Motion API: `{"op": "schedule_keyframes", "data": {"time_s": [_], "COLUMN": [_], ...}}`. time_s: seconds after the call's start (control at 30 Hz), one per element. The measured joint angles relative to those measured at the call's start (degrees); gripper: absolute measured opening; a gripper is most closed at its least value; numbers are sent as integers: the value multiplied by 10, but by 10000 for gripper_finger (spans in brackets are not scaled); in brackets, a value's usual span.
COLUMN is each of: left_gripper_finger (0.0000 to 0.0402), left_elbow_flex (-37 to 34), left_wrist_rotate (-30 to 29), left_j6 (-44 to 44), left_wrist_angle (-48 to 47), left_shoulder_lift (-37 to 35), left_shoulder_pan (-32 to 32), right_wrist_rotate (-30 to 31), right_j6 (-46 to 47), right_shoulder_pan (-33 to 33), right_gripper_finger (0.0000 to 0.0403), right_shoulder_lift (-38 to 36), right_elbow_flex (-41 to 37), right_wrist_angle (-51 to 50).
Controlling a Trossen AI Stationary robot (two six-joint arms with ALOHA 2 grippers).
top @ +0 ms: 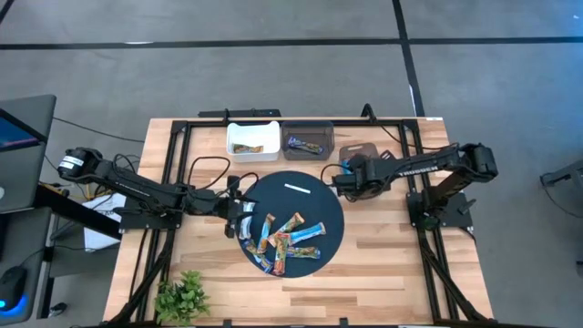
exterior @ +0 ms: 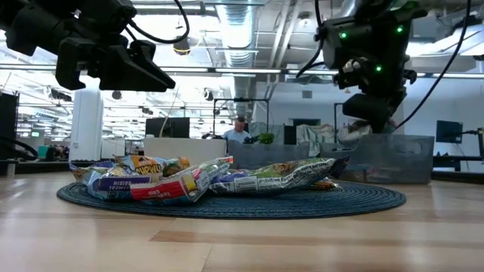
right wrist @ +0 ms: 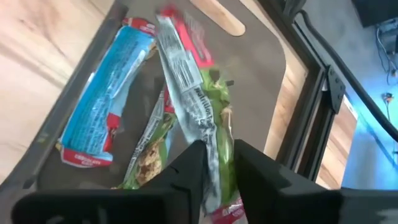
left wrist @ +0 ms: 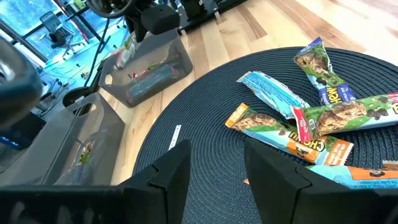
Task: Pick and place Granola Bars by type
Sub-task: Put the red granola bar into the bottom black bin, then put the yellow granola bar into the white bin
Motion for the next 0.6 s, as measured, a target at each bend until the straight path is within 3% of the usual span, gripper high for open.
{"op": "schedule_keyframes", "data": {"time_s": [0.37, 0.6], "left_gripper_finger": [146, 146], "left_elbow_flex": [0, 3], "left_wrist_rotate": [1, 95], "left_j6": [0, -71], "left_wrist_angle": [0, -2], "left_shoulder_lift": [0, 0], "left_shoulder_pan": [0, 0], "right_wrist_rotate": [22, 190], "right_j6": [-27, 4], "right_shoulder_pan": [-1, 85], "right_gripper_finger": [172, 199], "right_shoulder_lift": [0, -40], "right_elbow_flex": [0, 0], "right_wrist_angle": [-1, 3]}}
